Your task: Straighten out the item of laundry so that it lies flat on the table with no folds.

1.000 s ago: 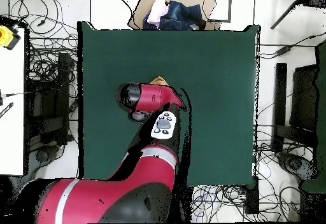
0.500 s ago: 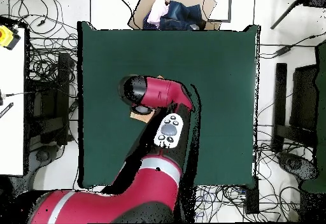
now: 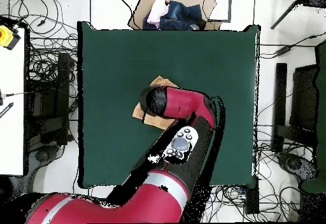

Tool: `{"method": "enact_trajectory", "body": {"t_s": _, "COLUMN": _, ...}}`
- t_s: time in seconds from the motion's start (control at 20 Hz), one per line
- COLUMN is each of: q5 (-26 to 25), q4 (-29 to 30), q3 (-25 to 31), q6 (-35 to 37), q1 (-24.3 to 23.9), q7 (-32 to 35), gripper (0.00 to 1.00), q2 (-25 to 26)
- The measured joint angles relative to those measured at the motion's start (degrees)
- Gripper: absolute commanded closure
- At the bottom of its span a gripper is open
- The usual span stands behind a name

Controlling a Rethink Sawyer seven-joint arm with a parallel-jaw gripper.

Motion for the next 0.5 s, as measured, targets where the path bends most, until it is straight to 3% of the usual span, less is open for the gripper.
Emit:
{"method": "enact_trajectory", "body": {"t_s": 0.3, "q5": -8.0, "q4": -0.1, "q3": -9.8, "q6": -8.3, "q1": -1.3, "q7": 0.0, "gripper": 0.0, "q2": 3.3}}
{"method": "enact_trajectory", "body": {"t_s": 0.5, "q5": -10.8, "q4": -0.4, "q3": -14.4, "q6": -12.2, "q1": -3.0, "q7": 0.0, "gripper": 0.0, "q2": 6.0}}
